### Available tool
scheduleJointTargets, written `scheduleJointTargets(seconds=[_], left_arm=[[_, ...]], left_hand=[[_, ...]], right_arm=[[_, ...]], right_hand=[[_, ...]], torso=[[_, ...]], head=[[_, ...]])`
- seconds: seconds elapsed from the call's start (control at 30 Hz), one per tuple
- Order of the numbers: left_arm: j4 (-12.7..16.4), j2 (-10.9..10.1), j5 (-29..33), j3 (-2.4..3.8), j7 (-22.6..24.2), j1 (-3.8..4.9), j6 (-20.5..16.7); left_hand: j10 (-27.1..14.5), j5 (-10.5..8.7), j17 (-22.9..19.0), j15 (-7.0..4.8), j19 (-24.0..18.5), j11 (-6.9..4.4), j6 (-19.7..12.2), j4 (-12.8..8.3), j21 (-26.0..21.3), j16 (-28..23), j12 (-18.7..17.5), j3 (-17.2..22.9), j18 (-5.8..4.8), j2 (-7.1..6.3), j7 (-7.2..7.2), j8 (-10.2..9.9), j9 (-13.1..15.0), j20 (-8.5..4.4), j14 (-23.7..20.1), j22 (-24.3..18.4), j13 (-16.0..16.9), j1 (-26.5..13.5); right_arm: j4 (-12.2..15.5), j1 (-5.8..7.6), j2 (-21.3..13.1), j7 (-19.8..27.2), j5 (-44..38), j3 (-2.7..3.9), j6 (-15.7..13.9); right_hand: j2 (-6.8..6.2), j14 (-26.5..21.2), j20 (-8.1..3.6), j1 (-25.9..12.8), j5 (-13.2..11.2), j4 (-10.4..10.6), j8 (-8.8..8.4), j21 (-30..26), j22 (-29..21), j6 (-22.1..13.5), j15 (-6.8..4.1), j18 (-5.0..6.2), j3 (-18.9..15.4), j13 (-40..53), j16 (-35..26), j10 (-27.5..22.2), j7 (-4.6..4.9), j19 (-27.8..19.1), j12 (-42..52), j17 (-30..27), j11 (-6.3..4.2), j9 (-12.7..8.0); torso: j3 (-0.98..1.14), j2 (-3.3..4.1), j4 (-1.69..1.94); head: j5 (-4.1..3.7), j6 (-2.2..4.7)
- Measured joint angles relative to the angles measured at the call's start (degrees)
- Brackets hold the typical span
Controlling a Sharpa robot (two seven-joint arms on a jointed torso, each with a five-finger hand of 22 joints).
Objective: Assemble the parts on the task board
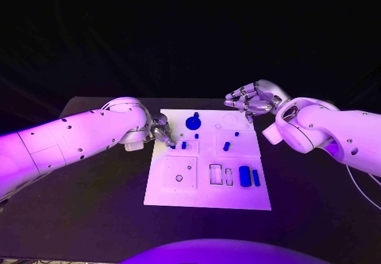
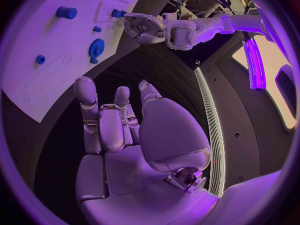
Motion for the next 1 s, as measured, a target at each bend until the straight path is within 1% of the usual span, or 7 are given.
scheduleJointTargets(seconds=[0.57, 0.7, 0.77, 0.8, 0.9, 0.97, 1.0], left_arm=[[-1.4, 1.5, -0.4, -0.05, 0.0, 0.06, 0.5], [-1.8, 1.8, -0.6, -0.09, -0.1, 0.09, 0.9], [-1.8, 1.9, -0.6, -0.1, -0.2, 0.09, 0.9], [-1.8, 2.0, -0.7, -0.13, -0.3, 0.08, 0.9], [-1.9, 2.1, -0.9, -0.21, -0.6, -0.01, 0.9], [-1.9, 2.2, -0.9, -0.25, -0.8, -0.07, 0.9], [-1.9, 2.2, -1.0, -0.25, -0.8, -0.07, 0.9]], left_hand=[[-0.1, 0.14, 0.0, 0.0, 0.0, 0.09, 0.0, 0.0, 0.0, 0.0, 0.0, 0.0, 0.01, -0.04, -0.2, 0.4, 0.1, 0.0, 0.0, 0.0, 0.1, -0.1], [0.5, 0.13, 0.0, 0.0, 0.0, -0.14, 0.0, 0.2, 0.0, 0.0, 0.3, 0.2, 0.0, 0.18, -0.2, 0.5, 0.1, 0.0, 0.0, 0.0, 0.5, -0.6], [0.8, 0.54, 0.0, -0.12, 0.0, -0.37, 0.0, 0.2, 0.2, 0.0, 0.5, 0.2, 0.0, 0.2, -0.21, 0.5, 0.2, 0.0, 0.1, 0.0, 0.8, -1.0], [1.0, 1.0, 0.0, -0.34, 0.0, -0.62, 0.5, 0.2, 0.5, 0.0, 0.8, 0.2, 0.01, 0.22, -0.67, 0.5, 0.2, 0.0, 0.1, 0.0, 1.0, -1.7], [1.5, 1.37, 0.0, -0.42, 0.1, -0.63, 0.6, 0.2, 0.6, 0.0, 0.9, 0.2, 0.0, 0.21, -0.72, 0.5, 0.4, -0.11, 0.0, 0.0, 1.3, -2.3], [1.6, 1.48, 0.0, -0.42, 0.1, -0.82, 1.1, 0.2, 0.7, 0.0, 0.9, 0.2, -0.7, -0.01, -1.02, 0.5, 0.5, -0.32, 0.0, 0.0, 1.5, -2.7], [1.7, 1.48, 0.0, -0.47, 0.0, -0.84, 1.4, -0.1, 0.9, 0.0, 1.2, 0.4, -0.87, 0.17, -1.14, 0.5, 0.5, -0.42, 0.1, 0.0, 1.5, -3.0]], right_arm=[[0.0, -0.02, 0.2, 0.0, 0.1, -0.01, 0.2], [-0.1, -0.03, 0.3, 0.0, 0.1, -0.01, 0.2], [-0.2, -0.03, 0.3, 0.0, 0.1, -0.01, 0.2], [-0.2, -0.03, 0.3, 0.0, 0.1, -0.01, 0.2], [-0.3, -0.04, 0.3, 0.0, 0.1, -0.02, 0.3], [-0.3, -0.04, 0.3, 0.0, 0.1, -0.02, 0.3], [-0.3, -0.05, 0.3, 0.0, 0.1, -0.02, 0.3]], right_hand=[[0.0, 0.0, 0.0, 0.0, 0.0, 0.0, 0.0, 0.0, 0.0, 0.0, 0.0, 0.0, 0.0, 0.0, 0.0, 0.0, 0.0, 0.0, 0.0, 0.0, 0.0, 0.0], [0.23, 0.0, 0.0, 0.2, 0.0, 0.0, 0.0, -0.2, 0.0, 0.0, 0.0, 0.0, 0.0, -0.1, 0.0, 0.0, 0.0, 0.0, 0.0, 0.0, 0.0, 0.0], [0.23, 0.0, 0.0, 0.2, 0.0, 0.2, 0.0, -0.2, 0.0, 0.0, 0.0, 0.0, -0.2, -0.1, 0.0, 0.0, 0.0, 0.0, 0.0, 0.0, 0.0, 0.0], [0.23, 0.0, 0.0, 0.2, 0.0, 0.2, 0.0, -0.2, 0.0, 0.0, 0.0, 0.0, -0.2, -0.1, 0.0, 0.0, 0.0, 0.0, 0.0, 0.0, 0.0, 0.0], [0.23, 0.0, 0.0, 0.2, 0.0, 0.2, 0.0, -0.2, 0.0, 0.0, 0.0, -0.01, -0.2, -0.1, 0.0, 0.0, 0.0, 0.0, 0.0, 0.1, 0.0, 0.0], [0.23, 0.0, 0.0, 0.2, 0.0, 0.3, 0.0, -0.2, 0.0, 0.0, 0.0, 0.0, -0.3, -0.1, 0.0, 0.0, 0.0, 0.0, 0.0, 0.2, 0.0, 0.0], [0.23, 0.0, 0.0, 0.2, 0.0, 0.3, 0.0, -0.2, 0.0, 0.0, 0.0, -0.01, -0.3, -0.1, 0.0, 0.0, 0.0, 0.0, 0.0, 0.2, 0.0, 0.0]], torso=[[0.01, 0.02, -0.08], [0.04, 0.03, -0.1], [0.04, 0.02, -0.1], [0.04, 0.03, -0.1], [0.04, 0.02, -0.08], [0.04, 0.01, -0.08], [0.04, 0.01, -0.08]], head=[[0.02, -0.38], [-0.05, -0.49], [-0.1, -0.51], [-0.1, -0.52], [-0.15, -0.56], [-0.15, -0.58], [-0.15, -0.59]])
